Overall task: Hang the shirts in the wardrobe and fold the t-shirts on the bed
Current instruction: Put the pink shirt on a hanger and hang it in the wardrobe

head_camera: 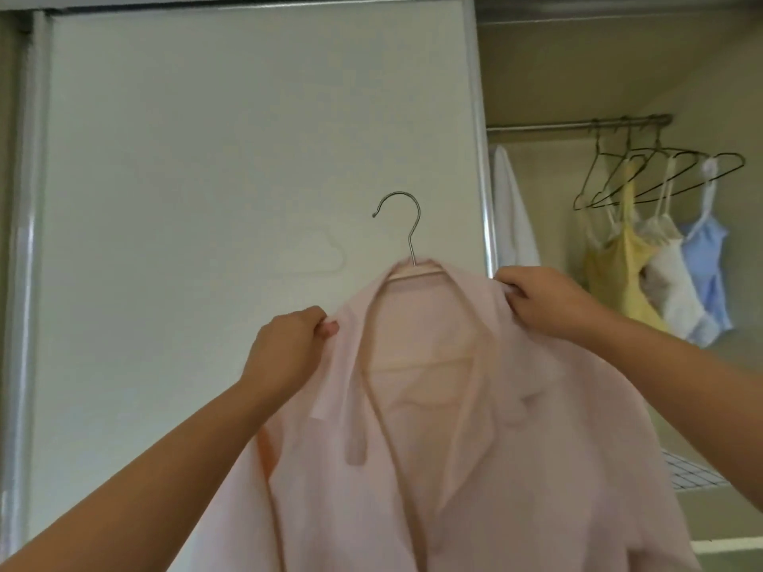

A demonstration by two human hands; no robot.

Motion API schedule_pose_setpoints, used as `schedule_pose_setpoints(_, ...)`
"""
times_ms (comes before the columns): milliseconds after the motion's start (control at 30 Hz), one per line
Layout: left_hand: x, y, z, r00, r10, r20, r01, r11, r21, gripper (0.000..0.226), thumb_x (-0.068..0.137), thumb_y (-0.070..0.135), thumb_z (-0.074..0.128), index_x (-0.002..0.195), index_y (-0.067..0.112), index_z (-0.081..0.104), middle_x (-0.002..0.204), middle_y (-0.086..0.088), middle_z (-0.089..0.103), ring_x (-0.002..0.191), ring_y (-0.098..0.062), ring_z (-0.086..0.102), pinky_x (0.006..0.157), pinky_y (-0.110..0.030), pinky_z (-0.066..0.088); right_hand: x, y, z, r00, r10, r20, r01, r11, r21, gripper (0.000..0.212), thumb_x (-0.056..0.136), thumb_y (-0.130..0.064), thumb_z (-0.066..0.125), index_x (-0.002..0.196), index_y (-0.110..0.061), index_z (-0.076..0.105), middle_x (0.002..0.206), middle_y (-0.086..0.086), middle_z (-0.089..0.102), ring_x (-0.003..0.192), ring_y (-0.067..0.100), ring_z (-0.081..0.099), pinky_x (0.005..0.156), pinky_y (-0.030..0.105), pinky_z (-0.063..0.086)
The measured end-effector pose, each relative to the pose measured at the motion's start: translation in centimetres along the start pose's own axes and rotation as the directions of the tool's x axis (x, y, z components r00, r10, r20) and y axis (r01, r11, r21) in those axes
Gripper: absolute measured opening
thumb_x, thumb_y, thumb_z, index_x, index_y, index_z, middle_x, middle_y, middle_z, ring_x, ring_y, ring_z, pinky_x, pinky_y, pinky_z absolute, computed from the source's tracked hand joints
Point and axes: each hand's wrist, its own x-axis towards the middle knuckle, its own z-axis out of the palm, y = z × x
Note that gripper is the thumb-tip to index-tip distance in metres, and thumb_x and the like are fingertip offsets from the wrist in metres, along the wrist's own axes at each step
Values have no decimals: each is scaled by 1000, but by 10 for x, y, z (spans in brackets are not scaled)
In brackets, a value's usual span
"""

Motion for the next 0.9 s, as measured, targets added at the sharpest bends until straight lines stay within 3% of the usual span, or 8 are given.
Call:
schedule_pose_setpoints(100,10,13,14,998,22,52,-19,997,-73,41,100,32,40,63,18,33,61,3,46,67,-23,48,54,-30,27,-12,7,-13,995,36,95,-32,998,-48,28,93,-8,42,68,-19,48,69,-5,51,76,21,50,64,33,36)
schedule_pose_setpoints(200,18,29,26,998,57,-1,-57,989,-135,39,100,30,40,64,16,33,62,1,47,68,-25,48,58,-32,29,-23,22,-27,995,98,20,-96,992,-78,24,95,-11,44,73,-17,52,73,-2,53,77,23,51,67,35,39)
schedule_pose_setpoints(300,26,53,36,993,108,-48,-114,979,-167,41,100,28,41,62,17,30,61,2,44,68,-26,47,61,-33,29,-33,42,-40,987,157,16,-155,983,-104,31,95,-12,45,64,-19,45,67,-3,50,73,22,49,65,34,36)
schedule_pose_setpoints(400,34,75,50,988,138,-64,-147,974,-174,40,100,29,40,63,16,32,61,1,44,68,-26,47,61,-33,28,-51,62,-51,972,234,36,-226,961,-160,35,95,-15,47,62,-17,39,63,-3,44,62,13,41,54,20,30)
schedule_pose_setpoints(467,38,92,61,987,147,-66,-157,969,-191,42,100,28,40,61,17,30,59,3,41,66,-25,45,60,-32,26,-65,78,-60,958,284,38,-274,947,-168,30,96,-19,48,67,-12,44,67,0,46,61,12,38,55,13,34)
schedule_pose_setpoints(600,44,139,83,980,187,-63,-197,950,-243,42,101,28,38,61,17,29,59,3,39,62,-22,42,59,-31,23,-93,107,-85,923,382,44,-365,907,-211,35,96,-21,49,63,-24,38,66,-9,42,71,17,41,53,12,33)
schedule_pose_setpoints(767,49,209,112,965,245,-93,-262,909,-323,31,101,30,35,79,11,47,66,3,46,71,-23,49,63,-28,26,-126,151,-122,885,466,-6,-454,858,-239,37,97,-17,45,61,-19,38,64,-5,45,65,18,42,50,18,29)
schedule_pose_setpoints(900,53,264,132,964,255,-70,-263,893,-367,34,101,29,34,94,5,57,89,-12,62,82,-28,55,65,-28,27,-146,186,-150,864,502,-29,-488,822,-295,37,97,-15,43,61,-18,38,62,-4,44,59,10,39,50,19,27)
